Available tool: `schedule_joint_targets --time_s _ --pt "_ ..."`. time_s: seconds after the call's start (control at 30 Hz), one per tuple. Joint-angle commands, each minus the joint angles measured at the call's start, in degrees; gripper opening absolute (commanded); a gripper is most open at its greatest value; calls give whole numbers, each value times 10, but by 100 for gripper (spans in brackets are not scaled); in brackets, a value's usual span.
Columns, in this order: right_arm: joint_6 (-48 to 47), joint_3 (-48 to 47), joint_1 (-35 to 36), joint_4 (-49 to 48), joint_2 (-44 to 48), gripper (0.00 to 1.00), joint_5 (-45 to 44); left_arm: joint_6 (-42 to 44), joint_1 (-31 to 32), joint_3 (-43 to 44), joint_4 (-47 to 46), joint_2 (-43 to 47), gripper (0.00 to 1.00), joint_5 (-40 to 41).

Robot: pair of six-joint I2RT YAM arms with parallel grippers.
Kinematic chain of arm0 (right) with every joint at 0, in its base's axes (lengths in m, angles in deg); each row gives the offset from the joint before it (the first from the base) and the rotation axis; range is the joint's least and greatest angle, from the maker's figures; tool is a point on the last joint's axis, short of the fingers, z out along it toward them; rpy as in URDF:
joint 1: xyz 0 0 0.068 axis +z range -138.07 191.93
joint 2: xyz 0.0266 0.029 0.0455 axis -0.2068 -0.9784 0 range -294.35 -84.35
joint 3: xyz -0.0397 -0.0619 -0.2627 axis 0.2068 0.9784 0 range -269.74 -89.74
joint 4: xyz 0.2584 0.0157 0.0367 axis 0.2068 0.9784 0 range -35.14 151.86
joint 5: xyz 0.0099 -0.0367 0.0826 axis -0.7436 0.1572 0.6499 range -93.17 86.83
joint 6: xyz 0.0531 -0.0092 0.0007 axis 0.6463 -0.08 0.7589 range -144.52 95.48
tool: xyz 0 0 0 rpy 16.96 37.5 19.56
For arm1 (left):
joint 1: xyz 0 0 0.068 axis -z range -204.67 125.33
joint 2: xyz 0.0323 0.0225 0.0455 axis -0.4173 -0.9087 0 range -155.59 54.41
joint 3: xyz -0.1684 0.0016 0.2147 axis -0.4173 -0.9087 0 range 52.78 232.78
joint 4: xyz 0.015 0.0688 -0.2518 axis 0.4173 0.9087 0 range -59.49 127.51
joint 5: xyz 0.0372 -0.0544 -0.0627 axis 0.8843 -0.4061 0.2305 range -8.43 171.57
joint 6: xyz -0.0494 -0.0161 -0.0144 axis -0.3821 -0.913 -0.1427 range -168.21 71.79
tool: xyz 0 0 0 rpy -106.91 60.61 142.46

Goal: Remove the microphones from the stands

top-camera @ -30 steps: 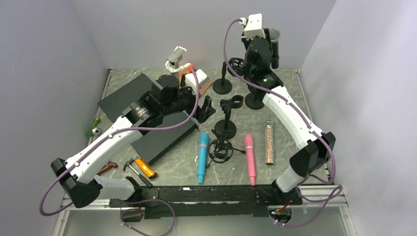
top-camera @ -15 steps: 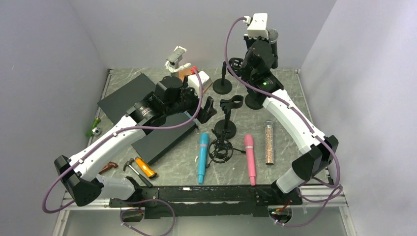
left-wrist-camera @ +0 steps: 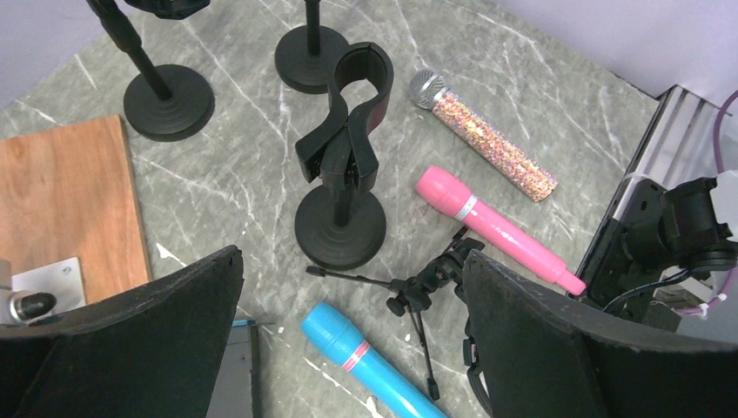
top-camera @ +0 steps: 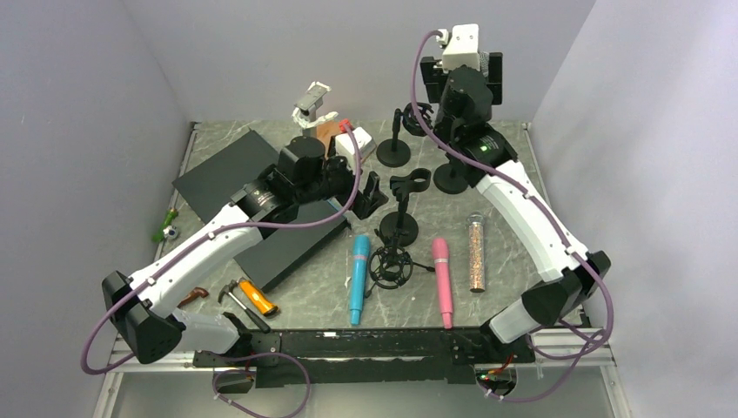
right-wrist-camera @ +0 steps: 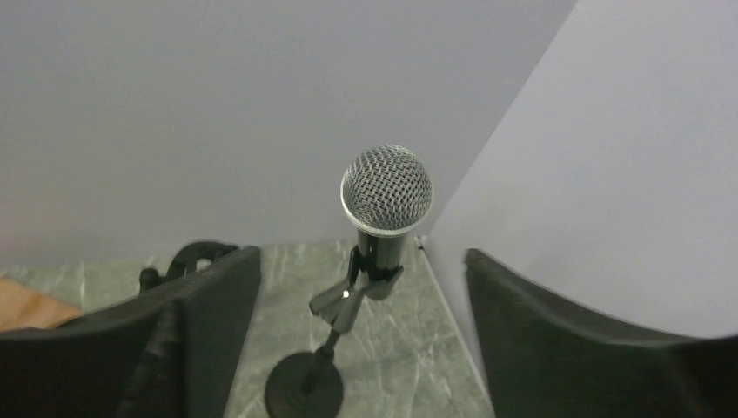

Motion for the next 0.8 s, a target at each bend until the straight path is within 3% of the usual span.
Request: schedule_joint_targets --time_s 0.0,0.13,0.47,0.77 --pt "44 -14 -27 81 61 99 81 -27 -4 5 -87 -5 99 -35" --pt "70 -4 -123 119 81 99 236 -53 -5 7 -140 -3 100 -55" --pt "34 -33 -216 104 -7 99 414 -136 -4 7 -217 -14 99 -99" --pt "58 -25 -217 33 -51 99 379 -154 -1 -7 -168 24 99 -71"
